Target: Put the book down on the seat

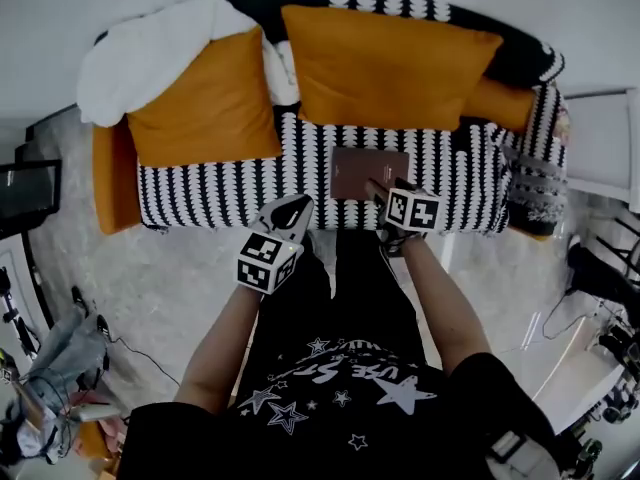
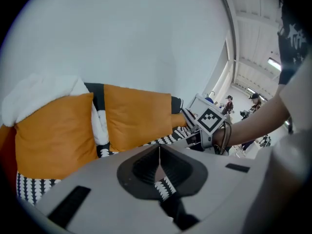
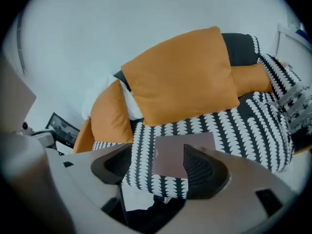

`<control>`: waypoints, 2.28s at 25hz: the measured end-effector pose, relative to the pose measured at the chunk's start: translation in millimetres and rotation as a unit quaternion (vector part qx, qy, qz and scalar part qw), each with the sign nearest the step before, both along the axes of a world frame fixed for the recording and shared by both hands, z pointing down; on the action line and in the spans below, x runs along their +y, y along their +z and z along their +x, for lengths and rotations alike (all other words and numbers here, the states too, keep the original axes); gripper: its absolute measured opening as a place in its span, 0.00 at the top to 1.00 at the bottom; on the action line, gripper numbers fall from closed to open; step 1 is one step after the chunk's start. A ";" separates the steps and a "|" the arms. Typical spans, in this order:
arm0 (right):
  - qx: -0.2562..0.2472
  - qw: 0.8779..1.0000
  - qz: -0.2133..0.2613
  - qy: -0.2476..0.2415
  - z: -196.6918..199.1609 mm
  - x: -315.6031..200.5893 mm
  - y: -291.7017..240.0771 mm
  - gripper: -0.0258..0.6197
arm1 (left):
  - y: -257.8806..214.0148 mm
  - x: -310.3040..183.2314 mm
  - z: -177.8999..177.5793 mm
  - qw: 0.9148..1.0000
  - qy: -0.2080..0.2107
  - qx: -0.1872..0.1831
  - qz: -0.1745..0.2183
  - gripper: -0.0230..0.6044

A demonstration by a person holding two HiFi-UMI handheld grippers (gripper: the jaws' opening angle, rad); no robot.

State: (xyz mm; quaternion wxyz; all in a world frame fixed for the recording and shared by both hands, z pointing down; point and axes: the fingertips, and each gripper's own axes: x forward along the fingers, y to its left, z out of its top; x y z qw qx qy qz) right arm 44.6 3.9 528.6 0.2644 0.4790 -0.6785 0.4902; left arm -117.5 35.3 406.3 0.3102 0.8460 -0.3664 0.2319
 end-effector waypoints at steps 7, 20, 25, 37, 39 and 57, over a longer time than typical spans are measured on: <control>-0.028 0.998 0.058 0.026 -25.6 6.5 -79.0 0.50 | -60.3 -4.6 -9.1 0.998 0.010 0.022 0.061 0.94; -0.004 0.988 0.148 0.046 -51.2 69.5 -157.1 0.83 | -86.6 47.2 -30.4 0.994 0.048 0.050 0.086 0.94; -0.015 0.988 0.152 0.033 -50.3 96.7 -164.3 0.87 | -87.3 67.3 -28.4 0.994 0.038 0.047 0.086 0.94; -0.031 0.973 0.216 -0.076 -43.7 139.6 -209.1 0.88 | -117.4 123.2 2.4 0.994 -0.014 0.025 0.105 0.94; -0.034 0.971 0.222 -0.084 -38.8 149.8 -210.6 0.88 | -119.5 136.1 12.0 0.994 -0.016 0.025 0.110 0.94; -0.077 0.955 0.273 -0.094 41.1 272.8 -240.6 0.91 | -128.0 264.1 96.8 0.991 -0.016 0.002 0.129 0.94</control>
